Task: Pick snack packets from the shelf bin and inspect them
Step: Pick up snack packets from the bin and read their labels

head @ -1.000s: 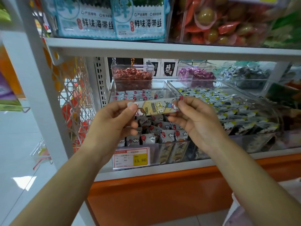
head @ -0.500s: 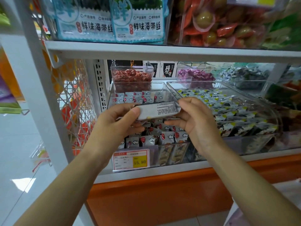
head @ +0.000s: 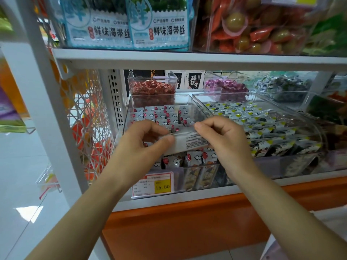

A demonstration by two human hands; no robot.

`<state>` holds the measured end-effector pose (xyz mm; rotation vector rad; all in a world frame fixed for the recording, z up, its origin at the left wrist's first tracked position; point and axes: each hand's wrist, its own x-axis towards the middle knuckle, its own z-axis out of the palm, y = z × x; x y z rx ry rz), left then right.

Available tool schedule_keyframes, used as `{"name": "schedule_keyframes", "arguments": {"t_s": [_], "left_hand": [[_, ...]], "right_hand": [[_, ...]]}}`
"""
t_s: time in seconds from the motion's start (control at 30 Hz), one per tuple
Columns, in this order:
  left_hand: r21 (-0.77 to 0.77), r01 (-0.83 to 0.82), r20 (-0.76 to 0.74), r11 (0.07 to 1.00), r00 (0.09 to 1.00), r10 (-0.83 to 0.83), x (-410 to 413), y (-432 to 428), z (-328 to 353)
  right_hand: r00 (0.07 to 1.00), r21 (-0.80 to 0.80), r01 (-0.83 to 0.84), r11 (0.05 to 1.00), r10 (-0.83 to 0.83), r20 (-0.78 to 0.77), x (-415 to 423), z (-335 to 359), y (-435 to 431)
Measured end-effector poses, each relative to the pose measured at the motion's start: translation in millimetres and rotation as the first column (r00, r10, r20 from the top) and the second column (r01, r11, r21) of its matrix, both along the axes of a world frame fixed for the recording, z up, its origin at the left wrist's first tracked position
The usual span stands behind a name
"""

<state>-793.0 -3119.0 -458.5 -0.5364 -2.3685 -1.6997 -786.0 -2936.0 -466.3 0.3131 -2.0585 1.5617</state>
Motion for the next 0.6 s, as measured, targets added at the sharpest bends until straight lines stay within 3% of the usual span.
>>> {"name": "schedule_keyframes", "arguments": {"t_s": [0.23, 0.4, 0.6], "left_hand": [[0.048, 0.023, 0.066, 0.999, 0.997, -0.026, -1, -8, 9], [0.016, 0.018, 0.008, 1.000, 1.000, -0.018, -2, -13, 13], [-0.027, 0.046, -0.003, 0.999, 0.999, -0.046, -2, -10, 10]], "right_hand": [[0.998, 0.048, -0.058, 0.997, 0.058, 0.004, 0, 2, 1], [0.995, 0.044, -0.099, 0.994, 0.099, 0.014, -1, 1, 3], [1.000, -0.012, 0.000, 1.000, 0.001, 0.006, -2, -5, -3]]}}
